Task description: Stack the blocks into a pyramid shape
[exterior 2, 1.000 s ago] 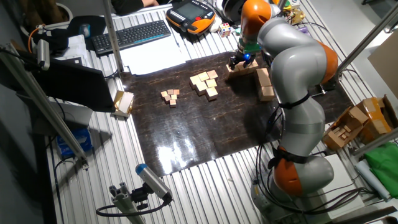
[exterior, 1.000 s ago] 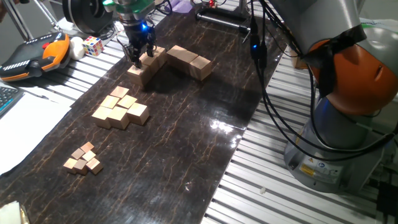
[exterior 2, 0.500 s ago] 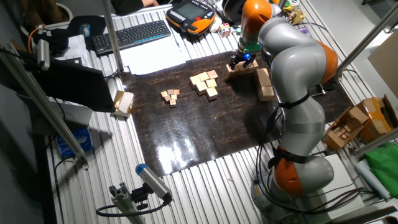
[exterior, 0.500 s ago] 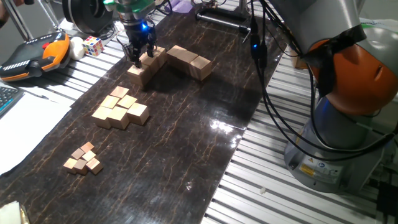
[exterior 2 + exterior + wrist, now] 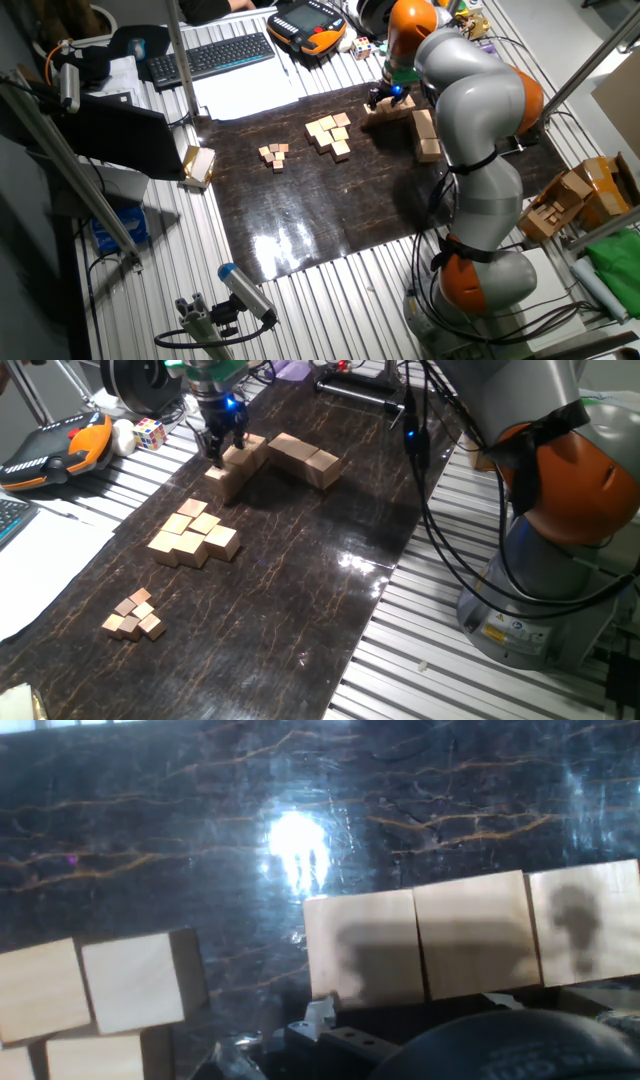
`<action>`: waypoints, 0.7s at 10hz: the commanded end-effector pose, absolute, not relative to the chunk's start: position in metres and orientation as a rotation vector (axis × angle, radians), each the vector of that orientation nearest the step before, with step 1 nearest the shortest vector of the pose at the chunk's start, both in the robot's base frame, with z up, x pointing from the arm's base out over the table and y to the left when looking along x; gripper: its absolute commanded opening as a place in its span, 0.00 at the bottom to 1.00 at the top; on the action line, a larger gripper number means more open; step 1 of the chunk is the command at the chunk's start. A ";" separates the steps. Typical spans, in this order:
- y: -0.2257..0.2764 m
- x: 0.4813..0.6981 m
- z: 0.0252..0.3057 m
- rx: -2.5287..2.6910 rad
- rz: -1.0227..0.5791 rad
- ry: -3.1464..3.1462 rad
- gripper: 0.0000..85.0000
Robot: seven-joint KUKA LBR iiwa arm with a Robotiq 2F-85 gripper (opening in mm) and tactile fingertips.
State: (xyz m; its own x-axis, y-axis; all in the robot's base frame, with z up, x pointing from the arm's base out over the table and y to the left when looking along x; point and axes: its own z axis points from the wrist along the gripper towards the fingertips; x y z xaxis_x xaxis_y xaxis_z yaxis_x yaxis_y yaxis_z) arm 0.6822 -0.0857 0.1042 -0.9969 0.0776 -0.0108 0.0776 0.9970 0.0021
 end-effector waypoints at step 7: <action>-0.086 0.708 0.093 0.132 0.006 2.994 0.95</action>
State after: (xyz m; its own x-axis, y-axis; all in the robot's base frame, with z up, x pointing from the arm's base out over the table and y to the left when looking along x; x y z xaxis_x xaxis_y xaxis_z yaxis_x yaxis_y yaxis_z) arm 0.7081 -0.0855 0.0935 -0.9859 0.0887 -0.1420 0.0882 0.9961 0.0102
